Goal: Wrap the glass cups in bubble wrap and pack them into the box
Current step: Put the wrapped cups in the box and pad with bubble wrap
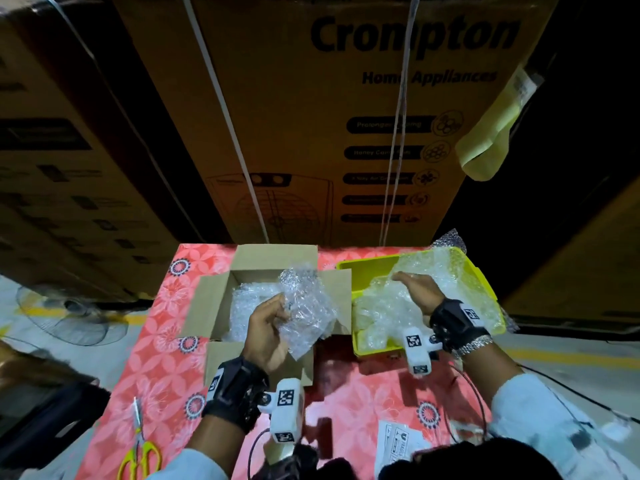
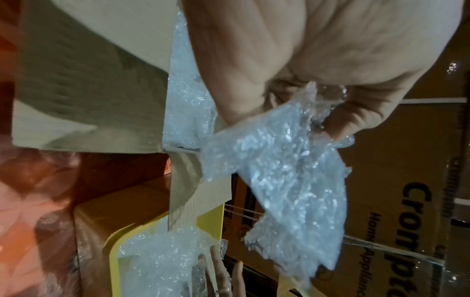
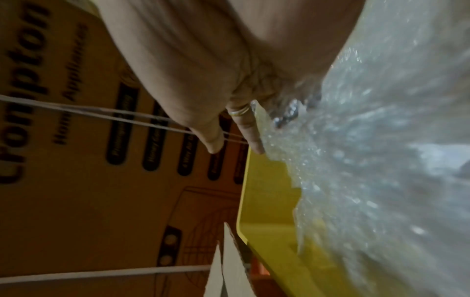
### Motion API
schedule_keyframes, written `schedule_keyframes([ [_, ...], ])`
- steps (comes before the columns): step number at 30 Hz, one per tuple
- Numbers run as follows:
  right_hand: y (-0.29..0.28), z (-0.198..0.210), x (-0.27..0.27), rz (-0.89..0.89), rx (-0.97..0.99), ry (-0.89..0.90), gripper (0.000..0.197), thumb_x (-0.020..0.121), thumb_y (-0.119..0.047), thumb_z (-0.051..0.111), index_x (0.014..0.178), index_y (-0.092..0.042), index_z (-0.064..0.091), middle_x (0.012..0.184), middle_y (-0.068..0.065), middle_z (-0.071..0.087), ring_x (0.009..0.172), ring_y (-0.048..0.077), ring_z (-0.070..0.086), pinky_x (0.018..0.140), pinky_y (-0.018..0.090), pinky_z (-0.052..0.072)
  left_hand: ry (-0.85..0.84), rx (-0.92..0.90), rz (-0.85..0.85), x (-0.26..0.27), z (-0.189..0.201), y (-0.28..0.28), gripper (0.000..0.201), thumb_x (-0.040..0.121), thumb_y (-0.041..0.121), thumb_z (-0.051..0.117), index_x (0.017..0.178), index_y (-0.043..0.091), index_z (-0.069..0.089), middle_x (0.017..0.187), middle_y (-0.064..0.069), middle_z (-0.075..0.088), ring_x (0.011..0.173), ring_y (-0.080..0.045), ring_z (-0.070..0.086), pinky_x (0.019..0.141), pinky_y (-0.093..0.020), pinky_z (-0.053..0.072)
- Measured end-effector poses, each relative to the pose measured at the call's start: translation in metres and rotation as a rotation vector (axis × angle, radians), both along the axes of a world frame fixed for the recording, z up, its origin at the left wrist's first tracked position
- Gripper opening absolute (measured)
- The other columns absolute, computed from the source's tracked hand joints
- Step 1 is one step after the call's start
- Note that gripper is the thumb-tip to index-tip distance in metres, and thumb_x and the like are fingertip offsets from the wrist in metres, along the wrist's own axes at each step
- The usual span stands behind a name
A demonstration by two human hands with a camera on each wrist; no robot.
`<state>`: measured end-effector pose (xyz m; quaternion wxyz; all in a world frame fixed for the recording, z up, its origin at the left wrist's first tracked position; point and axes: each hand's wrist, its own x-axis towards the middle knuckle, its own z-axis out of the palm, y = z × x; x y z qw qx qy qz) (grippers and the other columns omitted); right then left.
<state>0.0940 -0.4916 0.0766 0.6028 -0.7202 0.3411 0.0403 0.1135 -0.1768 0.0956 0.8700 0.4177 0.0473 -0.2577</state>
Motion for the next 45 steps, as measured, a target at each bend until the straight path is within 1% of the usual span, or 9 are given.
schedule_keyframes([
  [11,0.077,0.015,-0.058,0.036,-0.117,0.113,0.037,0.103,-0.024,0.057,0.125,0.005,0.064,0.13,0.019,0.063,0.112,0.031,0.058,0.085,0.034,0.045,0.037,0.034,-0.078,-0.004,-0.002,0.046,0.041,0.052,0.014,0.076,0.085,0.004,0.054,0.119,-0.026,0.048,0.116,-0.047,0.044,0.12,-0.065,0.02],
  [16,0.072,-0.035,-0.009,0.182,-0.3,0.291,0.032,0.1,-0.013,0.048,0.085,0.011,0.063,0.08,0.024,0.063,0.077,0.037,0.06,0.072,0.045,0.044,0.058,0.055,-0.099,-0.006,0.001,0.066,0.064,0.056,0.012,0.075,0.116,0.0,0.057,0.136,-0.028,0.051,0.127,-0.049,0.046,0.119,-0.072,0.017],
  [19,0.065,-0.046,-0.004,0.225,-0.319,0.34,0.037,0.105,-0.015,0.044,0.122,0.01,0.065,0.127,0.026,0.065,0.114,0.039,0.063,0.09,0.037,0.049,0.042,0.061,-0.105,-0.003,-0.006,0.076,0.066,0.057,0.014,0.08,0.116,-0.002,0.056,0.127,-0.017,0.044,0.119,-0.045,0.042,0.121,-0.071,0.012],
  [21,0.07,-0.025,-0.009,0.24,-0.302,0.287,0.04,0.103,-0.001,0.038,0.134,0.002,0.062,0.141,0.023,0.058,0.094,0.024,0.068,0.071,0.023,0.048,0.045,0.056,-0.113,0.001,-0.017,0.085,0.074,0.057,0.016,0.082,0.121,-0.01,0.054,0.129,-0.027,0.049,0.13,-0.058,0.04,0.121,-0.071,0.014],
  [23,0.079,0.005,-0.021,0.167,-0.23,0.152,0.042,0.099,0.012,0.036,0.127,0.003,0.066,0.139,0.024,0.057,0.059,0.002,0.057,0.053,0.015,0.043,0.055,0.054,-0.124,0.001,-0.009,0.092,0.078,0.058,0.014,0.08,0.127,-0.012,0.053,0.141,-0.032,0.05,0.139,-0.054,0.039,0.12,-0.071,0.022],
  [26,0.104,0.041,-0.058,-0.072,-0.156,-0.124,0.045,0.094,0.02,0.036,0.101,-0.003,0.073,0.108,0.02,0.063,0.071,0.026,0.056,0.059,0.027,0.04,0.061,0.07,-0.109,-0.001,-0.002,0.101,0.083,0.056,0.014,0.077,0.133,-0.01,0.057,0.149,-0.027,0.052,0.143,-0.049,0.039,0.121,-0.068,0.026],
  [29,0.152,0.058,-0.088,-0.165,-0.003,-0.252,0.03,0.092,0.011,0.052,0.1,-0.004,0.077,0.108,0.016,0.075,0.102,0.027,0.067,0.089,0.04,0.051,0.075,0.056,-0.141,-0.005,0.004,0.105,0.064,0.054,0.011,0.07,0.116,-0.005,0.066,0.127,-0.016,0.061,0.119,-0.037,0.053,0.117,-0.057,0.038],
  [34,0.246,0.059,-0.099,-0.159,0.374,-0.26,0.023,0.099,-0.014,0.061,0.109,0.005,0.071,0.099,0.016,0.076,0.08,0.02,0.069,0.066,0.022,0.057,-0.136,0.078,-0.236,-0.017,0.029,0.11,0.02,0.065,0.005,0.05,0.057,0.021,0.057,0.066,0.006,0.048,0.061,-0.008,0.049,0.062,-0.018,0.047],
  [45,0.261,0.054,-0.096,-0.131,0.503,-0.33,0.009,0.079,-0.002,0.076,0.078,-0.011,0.077,0.086,0.008,0.075,0.081,0.014,0.068,0.071,0.024,0.052,-0.273,0.323,-0.222,-0.017,0.01,0.131,0.035,0.09,-0.013,0.047,0.064,0.009,0.055,0.077,-0.006,0.064,0.074,-0.012,0.062,0.069,-0.018,0.05],
])
